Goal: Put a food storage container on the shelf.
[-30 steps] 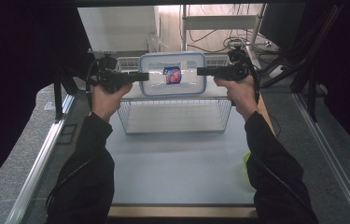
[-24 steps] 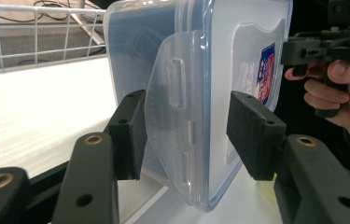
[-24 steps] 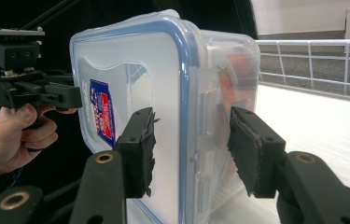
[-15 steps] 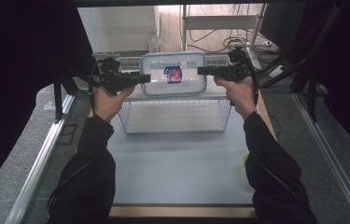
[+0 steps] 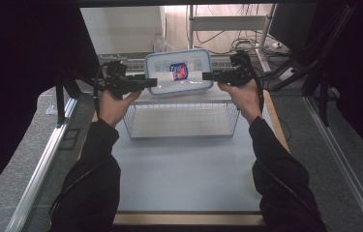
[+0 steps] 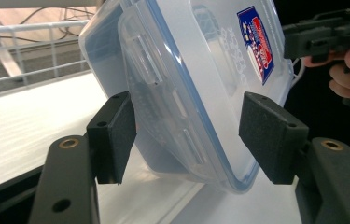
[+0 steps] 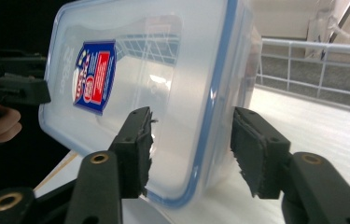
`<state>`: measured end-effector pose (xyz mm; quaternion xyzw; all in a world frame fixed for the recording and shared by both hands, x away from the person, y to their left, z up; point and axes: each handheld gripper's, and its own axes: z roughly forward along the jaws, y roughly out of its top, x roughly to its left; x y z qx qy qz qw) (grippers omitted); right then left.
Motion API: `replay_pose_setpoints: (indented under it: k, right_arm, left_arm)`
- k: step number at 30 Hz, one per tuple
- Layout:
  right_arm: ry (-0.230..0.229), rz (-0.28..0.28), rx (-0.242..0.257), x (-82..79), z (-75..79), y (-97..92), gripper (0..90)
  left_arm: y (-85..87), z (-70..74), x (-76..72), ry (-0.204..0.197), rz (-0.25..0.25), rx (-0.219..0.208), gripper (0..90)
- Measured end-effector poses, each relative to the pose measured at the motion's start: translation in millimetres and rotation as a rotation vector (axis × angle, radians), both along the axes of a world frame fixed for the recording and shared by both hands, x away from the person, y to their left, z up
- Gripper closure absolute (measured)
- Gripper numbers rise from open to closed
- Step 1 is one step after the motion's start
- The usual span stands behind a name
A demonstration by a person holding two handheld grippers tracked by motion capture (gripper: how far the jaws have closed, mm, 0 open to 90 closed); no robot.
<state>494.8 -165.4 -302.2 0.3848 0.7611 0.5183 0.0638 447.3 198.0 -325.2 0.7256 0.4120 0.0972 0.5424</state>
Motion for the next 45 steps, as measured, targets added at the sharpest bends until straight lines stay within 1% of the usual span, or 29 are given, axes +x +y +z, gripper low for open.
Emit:
replay_pose_setpoints:
  k: [4, 5, 7, 9, 13, 14, 16, 18, 19, 23, 24, 25, 26, 27, 28, 29, 30, 32, 33, 35, 37, 39, 41, 42, 43, 45]
  right_arm:
    - [0.007, -0.001, -0.039, -0.4, -3.1, 2.8, 50.2]
    - [0.009, -0.002, -0.039, -0.4, -4.0, 3.1, 50.2]
    - [0.012, 0.000, -0.028, 0.3, -5.5, 2.6, 50.5]
    - [0.022, 0.011, -0.014, 1.0, -6.8, 2.5, 51.0]
    - [0.022, 0.013, -0.017, -0.2, -6.6, 2.4, 51.2]
    - [0.022, 0.014, -0.016, -0.4, -6.7, 2.2, 51.4]
    - [0.020, 0.017, -0.018, -0.8, -6.9, 1.3, 52.0]
    - [0.013, 0.010, -0.018, -1.4, -7.1, 0.6, 53.5]
    - [0.013, 0.008, -0.010, -1.4, -7.3, 0.1, 53.6]
    - [0.014, 0.013, -0.007, -2.1, -7.6, -0.6, 53.6]
    - [0.014, 0.015, -0.006, -2.4, -7.7, -0.6, 53.6]
    - [0.013, 0.018, -0.004, -2.8, -7.6, -1.0, 53.6]
    - [0.015, 0.020, 0.002, -3.4, -7.4, -1.4, 53.4]
    - [0.016, 0.019, 0.005, -4.0, -7.1, -1.6, 52.7]
    - [0.019, 0.022, 0.008, -4.1, -6.8, -2.1, 51.9]
    - [0.024, 0.019, 0.018, -4.3, -6.4, -2.7, 51.6]
    - [0.019, 0.015, 0.029, -4.5, -5.8, -3.9, 54.1]
    - [0.018, 0.014, 0.065, -4.4, -3.5, -6.1, 54.1]
    - [0.019, 0.014, 0.063, -4.3, -2.5, -6.3, 53.6]
    - [0.009, 0.014, 0.041, -5.9, -1.2, -5.0, 54.3]
    - [-0.012, 0.012, 0.013, -9.3, -0.4, -3.7, 54.8]
    - [-0.049, 0.008, -0.001, -15.2, 1.1, -4.5, 55.9]
    - [-0.073, 0.006, -0.012, -23.8, 2.4, -6.4, 59.3]
    - [-0.082, 0.004, -0.020, -28.8, 2.1, -6.9, 61.4]
    - [-0.087, 0.007, -0.028, -33.3, 0.9, -6.7, 65.1]
    - [-0.092, 0.025, -0.057, -39.8, -3.8, -3.8, 72.8]
  left_arm:
    - [-0.5, 1.0, 2.9, 0.007, 0.020, 0.019, 34.3]
    - [-0.5, 0.9, 3.6, 0.009, 0.019, 0.025, 33.5]
    - [-2.7, 0.5, 5.1, 0.016, 0.024, 0.047, 30.1]
    - [-5.9, -0.1, 6.6, 0.004, 0.032, 0.069, 24.6]
    - [-7.1, -0.5, 8.5, 0.001, 0.030, 0.073, 22.2]
    - [-7.5, -0.4, 8.3, -0.004, 0.029, 0.080, 21.9]
    - [-10.2, -0.3, 7.5, -0.012, 0.030, 0.104, 19.7]
    - [-13.3, -0.5, 7.2, -0.019, 0.032, 0.131, 15.6]
    - [-14.1, -0.8, 7.1, -0.020, 0.034, 0.131, 14.0]
    - [-13.9, -1.1, 7.9, -0.022, 0.034, 0.129, 13.6]
    - [-14.0, -0.5, 7.1, -0.031, 0.050, 0.143, 12.7]
    - [-13.1, 0.6, 6.0, -0.052, 0.075, 0.155, 11.5]
    - [-11.9, 1.5, 5.4, -0.059, 0.088, 0.155, 11.9]
    - [-11.2, 1.7, 5.5, -0.053, 0.080, 0.148, 11.9]
    - [-11.5, 1.3, 5.8, -0.043, 0.067, 0.166, 12.3]
    - [-14.0, -0.6, 5.6, -0.038, 0.064, 0.199, 13.8]
    - [-16.5, -2.8, 5.5, -0.037, 0.050, 0.242, 14.4]
    - [-21.8, -7.0, 4.6, -0.043, 0.039, 0.285, 14.5]
    - [-23.5, -8.5, 4.0, -0.043, 0.043, 0.289, 15.2]
    - [-24.5, -9.7, 4.6, -0.039, 0.037, 0.284, 18.6]
    - [-23.6, -9.6, 3.8, -0.043, 0.035, 0.281, 19.3]
    - [-19.9, -8.2, 0.6, -0.045, 0.038, 0.267, 23.3]
    - [-15.6, -6.8, -2.6, -0.056, 0.039, 0.254, 27.9]
    - [-13.4, -6.3, -4.1, -0.063, 0.041, 0.239, 30.9]
    - [-11.5, -6.0, -4.9, -0.066, 0.041, 0.226, 35.0]
    - [-10.1, -5.7, -5.5, -0.070, 0.057, 0.209, 42.6]
